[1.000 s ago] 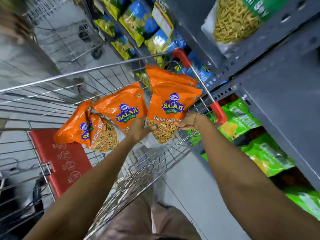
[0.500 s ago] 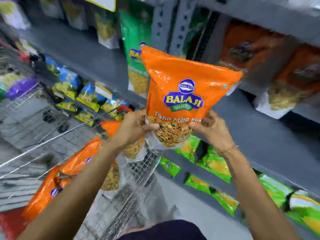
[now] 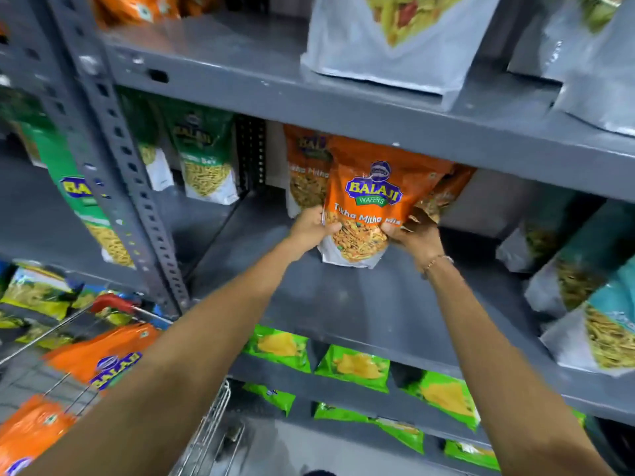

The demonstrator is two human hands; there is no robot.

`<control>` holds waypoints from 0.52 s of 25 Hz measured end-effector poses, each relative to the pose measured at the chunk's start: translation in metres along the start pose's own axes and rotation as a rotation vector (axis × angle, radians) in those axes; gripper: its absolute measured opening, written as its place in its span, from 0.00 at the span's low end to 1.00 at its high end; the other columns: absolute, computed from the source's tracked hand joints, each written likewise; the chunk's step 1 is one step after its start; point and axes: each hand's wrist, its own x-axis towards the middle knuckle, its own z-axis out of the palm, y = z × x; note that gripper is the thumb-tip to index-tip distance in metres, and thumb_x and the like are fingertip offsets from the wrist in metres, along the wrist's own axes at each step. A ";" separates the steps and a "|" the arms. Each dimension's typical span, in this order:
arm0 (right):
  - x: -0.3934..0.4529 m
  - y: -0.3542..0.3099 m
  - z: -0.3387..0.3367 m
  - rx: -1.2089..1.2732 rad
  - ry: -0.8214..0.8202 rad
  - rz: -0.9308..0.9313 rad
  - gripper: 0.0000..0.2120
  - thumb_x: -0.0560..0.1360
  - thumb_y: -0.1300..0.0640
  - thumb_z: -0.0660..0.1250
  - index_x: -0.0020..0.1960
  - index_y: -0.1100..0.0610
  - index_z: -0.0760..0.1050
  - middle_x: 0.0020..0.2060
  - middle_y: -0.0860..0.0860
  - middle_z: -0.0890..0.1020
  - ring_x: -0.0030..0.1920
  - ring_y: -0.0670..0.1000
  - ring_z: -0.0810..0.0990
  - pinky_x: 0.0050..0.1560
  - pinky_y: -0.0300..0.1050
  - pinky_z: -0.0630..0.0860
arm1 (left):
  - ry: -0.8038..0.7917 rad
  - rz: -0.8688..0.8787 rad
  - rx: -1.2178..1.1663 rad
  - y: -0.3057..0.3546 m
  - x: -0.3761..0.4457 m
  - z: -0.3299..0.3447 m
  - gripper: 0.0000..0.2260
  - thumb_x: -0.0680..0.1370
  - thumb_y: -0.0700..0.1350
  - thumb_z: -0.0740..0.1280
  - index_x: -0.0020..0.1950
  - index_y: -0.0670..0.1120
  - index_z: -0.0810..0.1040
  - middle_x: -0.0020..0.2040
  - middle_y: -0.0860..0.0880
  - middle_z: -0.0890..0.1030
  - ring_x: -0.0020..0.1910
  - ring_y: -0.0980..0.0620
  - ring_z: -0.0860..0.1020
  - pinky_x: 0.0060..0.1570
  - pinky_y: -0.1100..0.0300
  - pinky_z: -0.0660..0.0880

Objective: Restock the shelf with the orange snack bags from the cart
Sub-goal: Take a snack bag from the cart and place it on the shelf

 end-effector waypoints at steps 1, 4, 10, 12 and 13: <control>0.015 0.002 -0.003 -0.013 -0.005 -0.003 0.17 0.67 0.67 0.72 0.52 0.54 0.73 0.55 0.57 0.79 0.55 0.57 0.78 0.55 0.54 0.79 | -0.006 -0.007 -0.010 -0.001 0.017 0.005 0.18 0.71 0.38 0.69 0.59 0.38 0.74 0.62 0.37 0.77 0.61 0.40 0.75 0.65 0.40 0.69; 0.050 0.010 -0.007 -0.144 -0.013 -0.024 0.16 0.65 0.65 0.74 0.42 0.47 0.72 0.59 0.63 0.78 0.59 0.58 0.77 0.64 0.60 0.72 | -0.020 -0.014 -0.070 -0.004 0.050 0.014 0.17 0.74 0.33 0.65 0.63 0.36 0.70 0.65 0.38 0.74 0.61 0.46 0.74 0.67 0.49 0.68; 0.037 0.023 0.005 -0.163 0.315 -0.165 0.20 0.65 0.58 0.76 0.53 0.61 0.72 0.52 0.60 0.80 0.50 0.50 0.76 0.52 0.37 0.76 | 0.040 0.036 -0.010 -0.015 0.044 0.009 0.18 0.76 0.36 0.64 0.65 0.38 0.68 0.64 0.43 0.75 0.62 0.48 0.73 0.67 0.51 0.68; 0.001 0.024 0.041 -0.137 0.440 -0.308 0.12 0.69 0.54 0.72 0.46 0.55 0.71 0.43 0.57 0.78 0.43 0.50 0.74 0.47 0.39 0.74 | 0.219 0.113 0.059 -0.017 0.015 -0.006 0.16 0.76 0.38 0.64 0.63 0.38 0.71 0.57 0.45 0.77 0.55 0.55 0.74 0.61 0.59 0.71; -0.017 0.026 0.062 -0.140 0.372 -0.364 0.09 0.71 0.54 0.70 0.41 0.50 0.69 0.39 0.55 0.77 0.39 0.47 0.73 0.44 0.38 0.72 | 0.283 0.161 0.096 -0.014 -0.004 -0.014 0.14 0.76 0.40 0.64 0.60 0.40 0.75 0.55 0.46 0.79 0.53 0.58 0.75 0.57 0.64 0.72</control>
